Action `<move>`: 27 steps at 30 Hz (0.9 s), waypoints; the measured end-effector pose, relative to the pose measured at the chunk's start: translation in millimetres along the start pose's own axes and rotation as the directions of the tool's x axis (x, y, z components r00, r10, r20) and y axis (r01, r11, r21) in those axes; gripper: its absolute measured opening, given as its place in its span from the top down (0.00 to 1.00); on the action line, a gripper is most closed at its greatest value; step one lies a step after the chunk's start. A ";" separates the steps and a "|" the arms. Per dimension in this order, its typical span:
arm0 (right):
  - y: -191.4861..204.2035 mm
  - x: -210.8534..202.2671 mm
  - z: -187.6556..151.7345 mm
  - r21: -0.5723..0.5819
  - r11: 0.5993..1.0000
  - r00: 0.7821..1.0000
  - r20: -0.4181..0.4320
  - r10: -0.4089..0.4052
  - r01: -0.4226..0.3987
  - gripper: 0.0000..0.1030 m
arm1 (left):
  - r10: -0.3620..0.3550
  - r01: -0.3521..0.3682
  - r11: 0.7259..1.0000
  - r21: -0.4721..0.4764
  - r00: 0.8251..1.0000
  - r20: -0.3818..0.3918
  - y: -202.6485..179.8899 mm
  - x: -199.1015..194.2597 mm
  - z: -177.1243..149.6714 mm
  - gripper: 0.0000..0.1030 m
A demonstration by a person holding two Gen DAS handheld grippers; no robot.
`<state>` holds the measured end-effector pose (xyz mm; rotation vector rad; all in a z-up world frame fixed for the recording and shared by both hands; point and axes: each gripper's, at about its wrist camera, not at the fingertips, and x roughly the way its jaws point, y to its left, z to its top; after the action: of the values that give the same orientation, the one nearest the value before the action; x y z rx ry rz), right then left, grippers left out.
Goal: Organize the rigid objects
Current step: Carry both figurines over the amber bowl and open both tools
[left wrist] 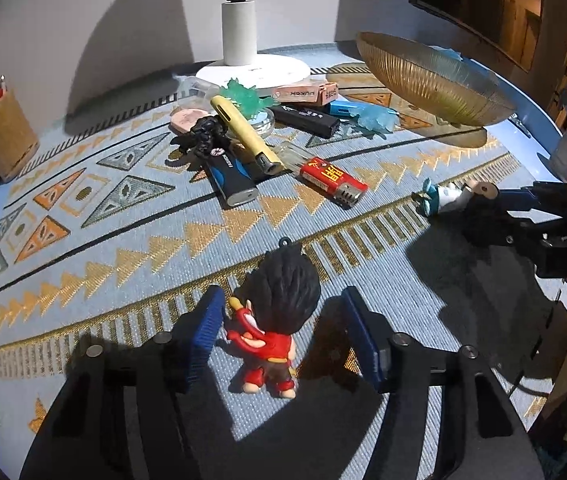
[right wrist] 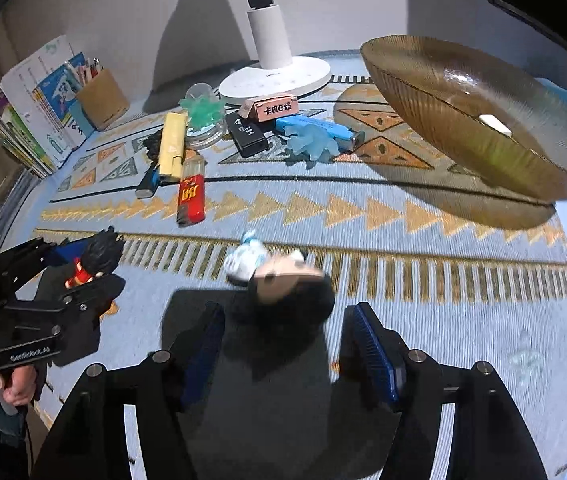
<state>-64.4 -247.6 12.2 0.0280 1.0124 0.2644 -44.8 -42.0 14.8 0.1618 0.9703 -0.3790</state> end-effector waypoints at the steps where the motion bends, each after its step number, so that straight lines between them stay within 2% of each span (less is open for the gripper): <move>1: 0.5 1.6 3.8 -0.005 1.000 1.000 -0.005 0.004 -0.005 0.37 | 0.001 -0.001 1.000 0.001 1.000 0.005 0.5 -0.7 0.2 0.60; 3: 1.6 3.4 7.9 -0.013 0.999 0.999 -0.011 0.031 -0.032 0.38 | 0.000 0.000 1.000 0.000 1.000 0.009 1.4 -0.6 0.7 0.63; 4: 3.5 4.1 8.7 -0.016 0.999 0.999 -0.014 0.042 -0.042 0.49 | -0.001 0.001 1.000 -0.003 1.000 0.013 1.6 -0.8 0.3 0.64; 5: 5.1 4.9 8.9 -0.021 0.999 0.999 -0.014 0.031 -0.032 0.54 | -0.001 0.001 1.000 0.000 1.000 0.018 1.3 -1.5 -0.3 0.64; 9: 8.4 1.8 5.2 -0.017 0.999 0.999 0.003 0.036 -0.036 0.54 | -0.049 0.049 0.999 -0.009 0.997 0.055 -1.3 -11.8 2.0 0.64; 11: 6.5 -5.3 4.1 -0.005 0.999 0.999 0.020 0.037 -0.037 0.55 | -0.069 0.070 0.998 -0.006 0.993 0.097 -5.3 -25.3 9.4 0.64; 14: -3.1 -32.2 10.2 0.021 1.000 0.996 0.083 0.019 -0.021 0.54 | -0.076 0.074 0.997 0.022 0.984 0.162 -17.5 -47.0 29.2 0.64; 17: -20.2 -70.9 23.0 0.049 0.999 0.985 0.169 -0.025 0.016 0.54 | -0.113 0.101 0.993 0.063 0.963 0.244 -35.5 -72.7 63.1 0.64; 19: -39.5 -103.1 37.3 0.088 0.994 0.970 0.226 -0.087 0.069 0.54 | -0.144 0.122 0.988 0.093 0.946 0.290 -51.2 -86.5 90.7 0.64; 24: -98.2 -157.8 73.4 0.241 0.948 0.927 0.260 -0.271 0.210 0.54 | -0.212 0.178 0.976 0.127 0.910 0.356 -106.5 -100.3 176.5 0.64; 25: -110.5 -164.0 81.2 0.256 0.937 0.918 0.256 -0.303 0.238 0.54 | -0.222 0.188 0.974 0.128 0.911 0.347 -115.4 -96.1 189.2 0.64; 27: -129.5 -164.4 95.2 0.277 0.917 0.911 0.217 -0.350 0.286 0.54 | -0.238 0.215 0.970 0.109 0.925 0.297 -135.5 -75.5 217.2 0.64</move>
<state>-40.0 -401.6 181.2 0.1124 0.7633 -0.1632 32.7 -214.1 203.5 0.0545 0.6659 -0.6353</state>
